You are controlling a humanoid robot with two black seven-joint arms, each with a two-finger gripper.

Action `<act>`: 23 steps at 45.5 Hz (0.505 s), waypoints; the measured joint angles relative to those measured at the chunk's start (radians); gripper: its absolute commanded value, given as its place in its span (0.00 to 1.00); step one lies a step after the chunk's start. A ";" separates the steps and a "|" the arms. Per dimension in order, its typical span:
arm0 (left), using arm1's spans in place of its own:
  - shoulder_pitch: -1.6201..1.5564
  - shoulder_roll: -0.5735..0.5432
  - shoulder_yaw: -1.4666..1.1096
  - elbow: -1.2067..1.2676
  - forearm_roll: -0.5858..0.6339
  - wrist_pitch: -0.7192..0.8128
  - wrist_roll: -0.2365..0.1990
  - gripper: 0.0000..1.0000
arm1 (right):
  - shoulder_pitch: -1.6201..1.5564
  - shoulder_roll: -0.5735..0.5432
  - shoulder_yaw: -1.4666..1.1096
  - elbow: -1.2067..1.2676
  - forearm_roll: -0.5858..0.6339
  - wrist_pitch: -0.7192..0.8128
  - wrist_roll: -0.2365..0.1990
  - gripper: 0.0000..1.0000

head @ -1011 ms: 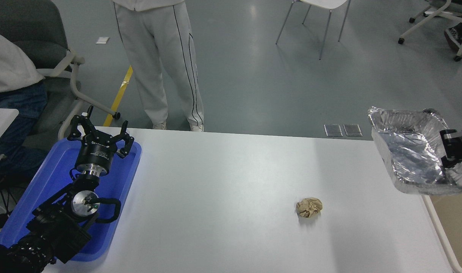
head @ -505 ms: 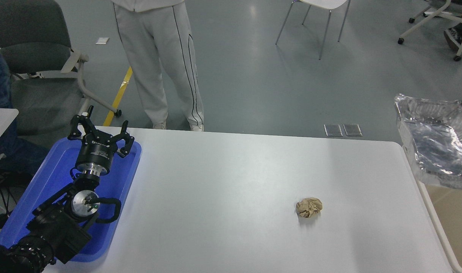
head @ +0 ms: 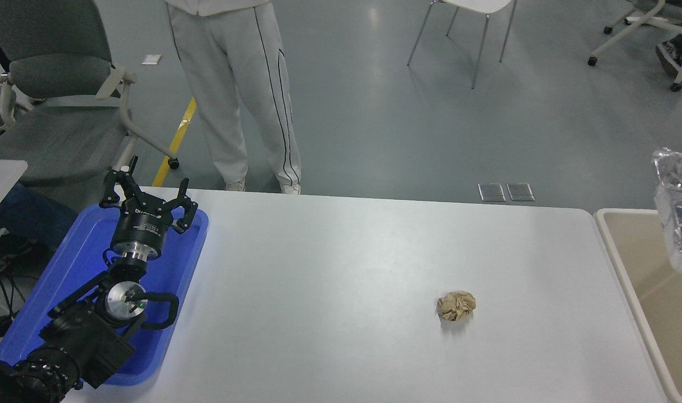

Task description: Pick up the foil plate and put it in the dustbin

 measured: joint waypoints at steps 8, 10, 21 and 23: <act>0.000 0.000 0.000 0.000 0.000 0.000 0.000 1.00 | -0.082 -0.043 0.011 -0.073 -0.003 -0.011 -0.001 0.00; 0.000 0.000 0.000 0.000 0.000 0.000 0.000 1.00 | -0.115 -0.050 0.021 -0.092 0.000 -0.030 -0.001 0.00; 0.000 0.000 0.000 0.000 0.000 0.000 0.000 1.00 | -0.406 -0.103 0.174 -0.201 0.037 -0.230 -0.002 0.00; 0.000 0.000 0.000 0.000 0.000 0.000 0.000 1.00 | -0.475 -0.108 0.218 -0.227 0.047 -0.268 -0.002 0.00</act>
